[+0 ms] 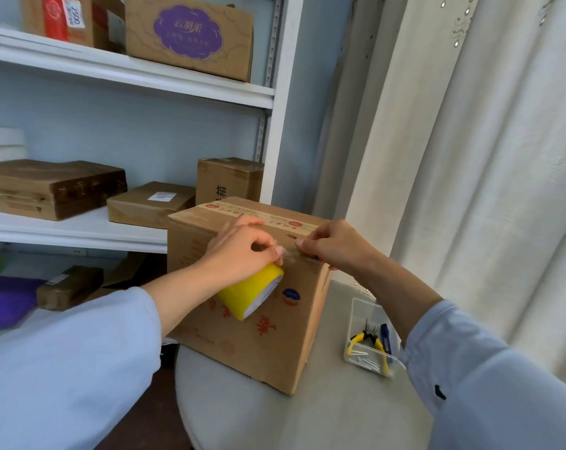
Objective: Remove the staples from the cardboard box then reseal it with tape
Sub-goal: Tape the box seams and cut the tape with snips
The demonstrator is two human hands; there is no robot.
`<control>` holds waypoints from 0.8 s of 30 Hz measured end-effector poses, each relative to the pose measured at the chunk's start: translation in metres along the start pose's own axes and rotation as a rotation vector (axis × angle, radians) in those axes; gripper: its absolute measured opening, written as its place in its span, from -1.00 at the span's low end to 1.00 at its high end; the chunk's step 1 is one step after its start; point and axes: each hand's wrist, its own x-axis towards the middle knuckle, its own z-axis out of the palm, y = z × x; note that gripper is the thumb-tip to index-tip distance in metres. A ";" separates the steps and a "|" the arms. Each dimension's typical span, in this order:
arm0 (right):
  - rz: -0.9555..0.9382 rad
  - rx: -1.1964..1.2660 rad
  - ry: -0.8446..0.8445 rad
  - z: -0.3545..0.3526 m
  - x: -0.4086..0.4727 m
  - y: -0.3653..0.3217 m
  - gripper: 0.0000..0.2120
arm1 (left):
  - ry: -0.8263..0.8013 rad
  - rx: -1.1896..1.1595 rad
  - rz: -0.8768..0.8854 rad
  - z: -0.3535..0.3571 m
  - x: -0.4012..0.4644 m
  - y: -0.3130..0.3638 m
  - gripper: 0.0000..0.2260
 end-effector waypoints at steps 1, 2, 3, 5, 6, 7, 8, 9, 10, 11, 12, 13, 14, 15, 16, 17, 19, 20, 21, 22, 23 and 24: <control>-0.016 -0.037 0.006 0.000 0.000 0.001 -0.79 | -0.038 0.063 0.002 0.000 0.001 -0.004 -0.83; -0.032 -0.088 0.022 0.001 -0.001 0.002 -0.79 | -0.079 0.119 0.008 0.002 0.002 -0.008 -0.83; -0.051 -0.131 0.047 0.004 -0.001 0.003 -0.77 | -0.102 0.180 0.018 0.004 0.001 -0.011 -0.83; -0.079 -0.168 0.119 0.010 0.000 0.005 -0.70 | -0.092 0.264 0.030 0.011 0.001 -0.014 -0.83; -0.090 -0.190 0.158 0.013 0.000 0.006 -0.66 | -0.077 0.274 0.028 0.013 0.000 -0.014 -0.84; -0.100 -0.231 0.189 0.015 -0.001 0.006 -0.64 | -0.065 0.272 0.028 0.014 0.001 -0.012 -0.84; -0.114 -0.286 0.211 0.016 -0.002 0.004 -0.64 | -0.054 0.270 0.028 0.015 0.002 -0.011 -0.85; -0.128 -0.338 0.224 0.017 -0.004 0.003 -0.64 | -0.047 0.271 0.028 0.014 0.003 -0.011 -0.85; -0.143 -0.377 0.224 0.018 -0.007 0.001 -0.65 | -0.044 0.273 0.031 0.013 0.004 -0.010 -0.85; -0.161 -0.398 0.216 0.021 -0.010 -0.002 -0.65 | -0.042 0.278 0.031 0.011 0.005 -0.011 -0.84; -0.177 -0.417 0.205 0.025 -0.014 -0.005 -0.66 | -0.037 0.284 0.035 0.011 0.005 -0.013 -0.83; -0.191 -0.442 0.193 0.029 -0.018 -0.007 -0.65 | -0.032 0.295 0.039 0.012 0.006 -0.014 -0.83; -0.198 -0.464 0.186 0.033 -0.021 -0.009 -0.65 | -0.033 0.309 0.041 0.013 0.006 -0.014 -0.82; -0.206 -0.473 0.185 0.035 -0.024 -0.009 -0.65 | -0.035 0.322 0.042 0.014 0.005 -0.015 -0.82; -0.210 -0.473 0.180 0.036 -0.026 -0.008 -0.66 | -0.038 0.327 0.043 0.015 0.006 -0.015 -0.82; -0.214 -0.467 0.171 0.036 -0.028 -0.008 -0.66 | -0.042 0.329 0.045 0.015 0.005 -0.016 -0.83; -0.222 -0.453 0.160 0.034 -0.032 -0.005 -0.66 | -0.051 0.322 0.048 0.014 0.004 -0.016 -0.85; -0.219 -0.429 0.159 0.035 -0.034 -0.004 -0.67 | -0.056 0.323 0.052 0.013 0.003 -0.016 -0.85; -0.217 -0.397 0.161 0.036 -0.036 -0.003 -0.67 | -0.060 0.328 0.057 0.013 0.002 -0.017 -0.85; -0.215 -0.366 0.168 0.038 -0.038 0.000 -0.68 | -0.065 0.340 0.060 0.012 0.000 -0.017 -0.85; -0.221 -0.337 0.179 0.040 -0.041 0.002 -0.68 | -0.066 0.352 0.063 0.011 -0.001 -0.016 -0.85; -0.236 -0.311 0.193 0.042 -0.043 0.005 -0.69 | -0.063 0.359 0.065 0.010 -0.002 -0.016 -0.85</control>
